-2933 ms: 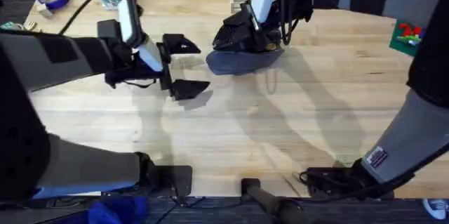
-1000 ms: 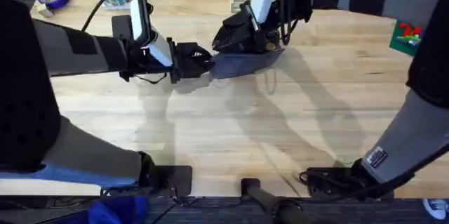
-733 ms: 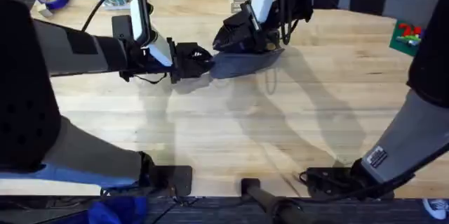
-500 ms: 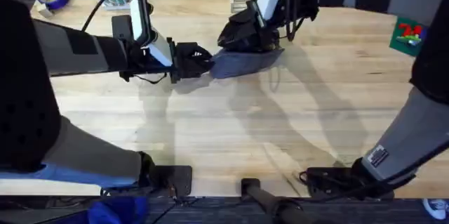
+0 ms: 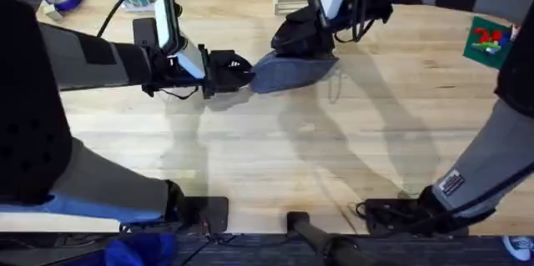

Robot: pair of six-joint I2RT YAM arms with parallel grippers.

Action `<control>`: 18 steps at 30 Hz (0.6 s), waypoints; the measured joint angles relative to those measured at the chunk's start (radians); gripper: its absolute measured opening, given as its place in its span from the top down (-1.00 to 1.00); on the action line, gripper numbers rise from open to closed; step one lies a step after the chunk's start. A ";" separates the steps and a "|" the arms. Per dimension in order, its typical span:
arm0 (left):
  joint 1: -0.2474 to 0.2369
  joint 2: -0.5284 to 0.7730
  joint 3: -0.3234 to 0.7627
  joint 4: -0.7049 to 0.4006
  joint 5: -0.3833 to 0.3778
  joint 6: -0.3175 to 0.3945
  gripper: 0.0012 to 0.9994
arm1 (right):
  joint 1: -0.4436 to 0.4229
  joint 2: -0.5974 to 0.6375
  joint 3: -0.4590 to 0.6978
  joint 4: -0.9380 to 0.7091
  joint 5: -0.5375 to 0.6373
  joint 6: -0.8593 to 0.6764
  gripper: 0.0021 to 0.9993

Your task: Unzip the bag, pick up the pens from the table one at a time and place them inside, then zip the bag closed.

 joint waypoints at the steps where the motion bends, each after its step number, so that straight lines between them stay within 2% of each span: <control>1: 0.000 0.000 0.000 0.000 0.000 0.000 0.92 | -0.006 0.000 -0.001 -0.001 0.000 0.000 0.94; 18: 0.000 0.000 0.000 -0.001 0.000 0.000 0.92 | -0.117 0.000 -0.002 -0.018 0.000 0.000 0.94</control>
